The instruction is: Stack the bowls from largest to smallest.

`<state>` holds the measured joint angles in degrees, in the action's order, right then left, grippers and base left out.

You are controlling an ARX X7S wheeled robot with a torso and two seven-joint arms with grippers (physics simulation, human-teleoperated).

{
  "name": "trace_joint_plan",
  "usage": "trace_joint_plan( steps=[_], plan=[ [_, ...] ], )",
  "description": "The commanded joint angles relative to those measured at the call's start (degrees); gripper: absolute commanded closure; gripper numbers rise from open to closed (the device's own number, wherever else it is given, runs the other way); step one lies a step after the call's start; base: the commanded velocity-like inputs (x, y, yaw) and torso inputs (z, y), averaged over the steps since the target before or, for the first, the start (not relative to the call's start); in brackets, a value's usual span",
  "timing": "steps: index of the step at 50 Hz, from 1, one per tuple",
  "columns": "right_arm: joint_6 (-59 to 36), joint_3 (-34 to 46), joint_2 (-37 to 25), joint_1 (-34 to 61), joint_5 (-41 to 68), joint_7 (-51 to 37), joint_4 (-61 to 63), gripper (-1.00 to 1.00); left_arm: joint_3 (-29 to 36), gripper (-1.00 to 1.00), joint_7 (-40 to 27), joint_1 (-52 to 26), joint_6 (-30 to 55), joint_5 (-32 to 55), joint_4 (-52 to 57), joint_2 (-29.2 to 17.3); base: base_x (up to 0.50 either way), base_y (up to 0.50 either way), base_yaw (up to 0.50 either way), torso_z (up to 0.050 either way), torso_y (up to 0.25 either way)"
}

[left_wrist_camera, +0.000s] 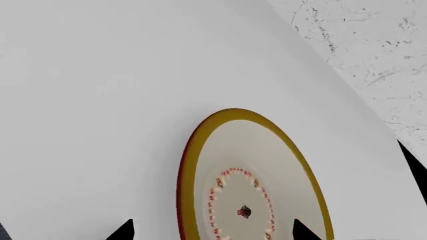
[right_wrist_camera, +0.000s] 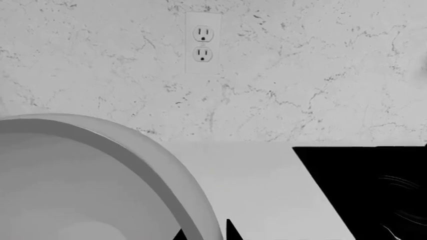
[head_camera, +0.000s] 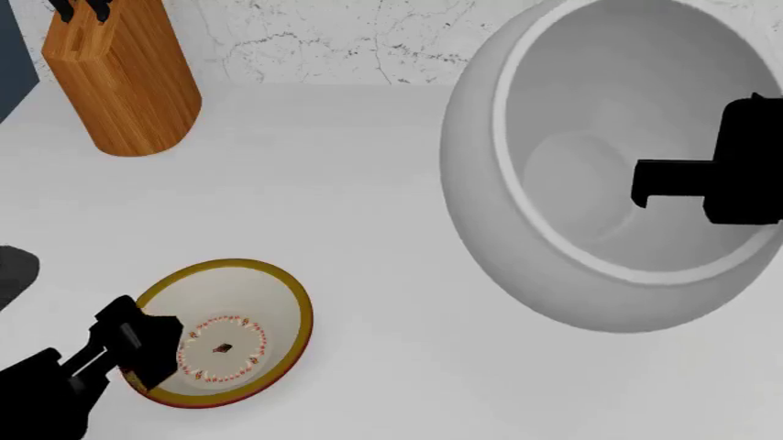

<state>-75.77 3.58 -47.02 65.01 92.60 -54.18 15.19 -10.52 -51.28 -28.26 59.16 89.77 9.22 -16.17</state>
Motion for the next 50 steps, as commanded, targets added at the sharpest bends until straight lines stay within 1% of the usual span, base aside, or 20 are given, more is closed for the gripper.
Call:
trace_joint_plan(
  steps=[1,12,20,32,33,45,50],
  plan=[
    [0.39,0.19,-0.73,-0.14,-1.70,1.51,-0.13,1.00,2.76,-1.00,3.71,-1.08,-1.12,-4.05,-3.91,1.18,0.00,0.00,0.00,0.000,0.000],
    [0.64,1.11,-0.61,0.23,-2.01,1.35,-0.53,1.00,4.63,-1.00,6.08,-2.13,-2.09,-6.19,-7.30,1.93,0.00,0.00,0.00,0.000,0.000],
    [0.86,0.79,-1.00,-0.31,-0.07,-0.77,0.03,1.00,6.39,-1.00,7.37,-2.67,-2.47,-7.46,-8.89,2.82,0.00,0.00,0.00,0.000,0.000],
    [1.33,1.32,-0.95,-0.43,0.24,-1.00,0.11,1.00,6.64,-1.00,7.44,-2.09,-2.92,-7.12,-8.70,2.81,0.00,0.00,0.00,0.000,0.000],
    [1.39,1.36,-0.93,-0.49,0.23,-0.93,0.08,1.00,6.60,1.00,7.46,-2.02,-3.10,-7.29,-8.65,2.70,0.01,0.00,0.00,0.000,0.000],
    [1.91,0.98,-1.85,-1.09,1.07,-0.88,0.50,1.00,5.94,1.00,6.67,-1.58,-3.86,-6.38,-7.19,2.43,0.00,0.00,0.00,0.000,0.000],
    [3.64,-0.54,-2.56,-3.99,-0.39,0.85,1.59,1.00,5.16,1.00,7.26,-2.06,-4.82,-5.95,-4.37,2.17,0.00,0.00,0.00,0.000,0.000]
  ],
)
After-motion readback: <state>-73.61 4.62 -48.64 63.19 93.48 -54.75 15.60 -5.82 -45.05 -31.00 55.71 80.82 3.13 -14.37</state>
